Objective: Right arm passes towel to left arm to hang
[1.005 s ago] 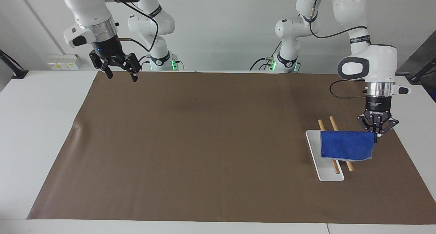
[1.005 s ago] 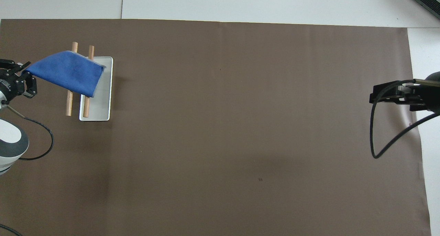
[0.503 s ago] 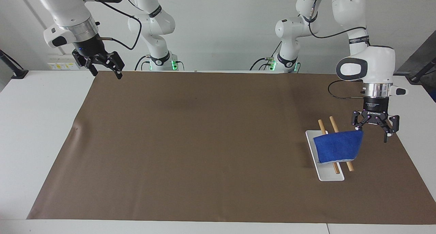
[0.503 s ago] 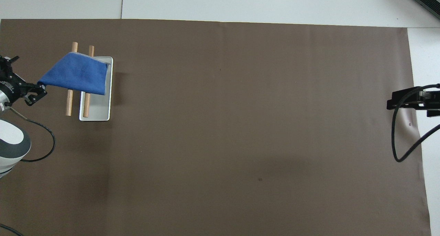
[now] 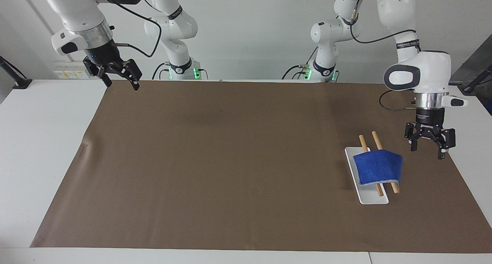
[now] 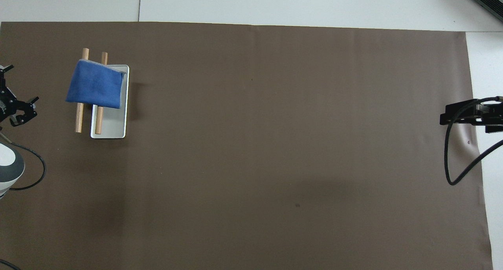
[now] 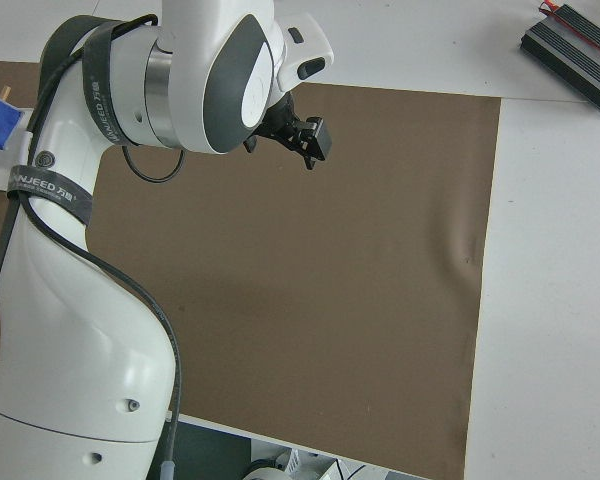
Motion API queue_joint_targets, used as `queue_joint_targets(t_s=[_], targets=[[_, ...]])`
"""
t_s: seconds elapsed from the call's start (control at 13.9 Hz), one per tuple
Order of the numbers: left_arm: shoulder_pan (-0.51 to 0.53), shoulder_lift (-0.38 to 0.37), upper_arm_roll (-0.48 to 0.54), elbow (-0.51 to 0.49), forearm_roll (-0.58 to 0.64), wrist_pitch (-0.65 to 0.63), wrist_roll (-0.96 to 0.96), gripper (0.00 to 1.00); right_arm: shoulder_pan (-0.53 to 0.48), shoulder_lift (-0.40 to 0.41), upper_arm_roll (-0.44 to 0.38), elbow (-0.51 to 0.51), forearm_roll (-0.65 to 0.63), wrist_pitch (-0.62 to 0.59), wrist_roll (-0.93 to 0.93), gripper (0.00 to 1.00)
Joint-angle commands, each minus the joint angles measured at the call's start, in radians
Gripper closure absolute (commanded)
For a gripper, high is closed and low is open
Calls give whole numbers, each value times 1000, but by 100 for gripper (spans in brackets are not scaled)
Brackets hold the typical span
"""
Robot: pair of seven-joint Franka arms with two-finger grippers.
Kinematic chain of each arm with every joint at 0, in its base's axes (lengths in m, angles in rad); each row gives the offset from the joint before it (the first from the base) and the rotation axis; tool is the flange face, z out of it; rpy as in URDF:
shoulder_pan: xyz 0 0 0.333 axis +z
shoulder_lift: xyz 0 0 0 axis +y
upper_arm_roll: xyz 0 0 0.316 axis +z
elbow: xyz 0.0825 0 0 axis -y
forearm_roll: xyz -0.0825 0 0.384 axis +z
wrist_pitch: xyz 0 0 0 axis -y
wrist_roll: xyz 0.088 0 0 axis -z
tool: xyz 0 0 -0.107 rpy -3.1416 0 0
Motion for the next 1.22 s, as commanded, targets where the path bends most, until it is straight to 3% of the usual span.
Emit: queue_joint_targets(t_s=[0.0,0.29,0.79,1.01,1.15], targets=[[17,-26,-7,-11,-13,-59,128,0,7,-26,13,-31,-8,12,-10,0],[-25,-29,-11,-7,-8,-90,454,0,-1,-23,16,-24,-17,12,-31,0],[-205,-13,-11,45,1,-93,1278,0,-4,-26,13,-34,-14,-15,-17,0],[-303,-10,-9,78,65,-112,1317,0,-2,-29,13,-34,-14,-28,6,0],[-329,-12,-9,133,177,-266,1315,0,-2,-29,13,-34,-14,-28,6,0]])
